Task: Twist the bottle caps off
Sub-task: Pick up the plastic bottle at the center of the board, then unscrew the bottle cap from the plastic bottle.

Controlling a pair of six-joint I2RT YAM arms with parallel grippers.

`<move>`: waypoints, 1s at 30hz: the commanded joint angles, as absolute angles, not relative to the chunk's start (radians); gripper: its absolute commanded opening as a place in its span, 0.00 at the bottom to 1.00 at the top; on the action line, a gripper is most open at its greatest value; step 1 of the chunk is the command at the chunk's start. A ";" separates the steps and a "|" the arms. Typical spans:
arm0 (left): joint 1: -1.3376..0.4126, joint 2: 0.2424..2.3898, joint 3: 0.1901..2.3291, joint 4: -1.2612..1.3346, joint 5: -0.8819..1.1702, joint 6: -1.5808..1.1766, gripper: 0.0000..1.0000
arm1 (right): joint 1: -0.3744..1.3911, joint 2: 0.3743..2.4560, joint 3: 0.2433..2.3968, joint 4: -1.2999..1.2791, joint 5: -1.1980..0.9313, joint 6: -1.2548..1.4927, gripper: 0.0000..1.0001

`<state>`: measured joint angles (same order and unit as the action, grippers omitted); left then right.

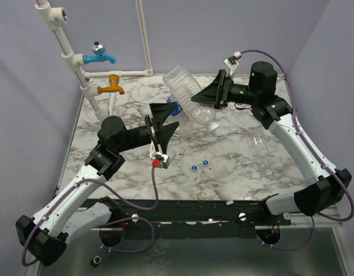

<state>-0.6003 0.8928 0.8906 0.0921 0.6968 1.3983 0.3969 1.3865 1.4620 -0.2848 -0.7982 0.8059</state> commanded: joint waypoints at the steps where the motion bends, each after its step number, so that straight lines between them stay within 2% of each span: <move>1: -0.610 0.893 0.845 0.248 0.688 1.597 0.99 | 0.395 1.394 1.438 -0.119 -1.009 0.985 0.42; 9: -0.616 0.967 0.847 0.301 0.629 1.692 0.99 | 0.395 1.411 1.386 0.046 -1.085 1.123 0.41; 30: -0.641 1.054 0.865 0.349 0.584 1.836 0.99 | 0.402 1.430 1.367 -0.105 -1.063 1.037 0.35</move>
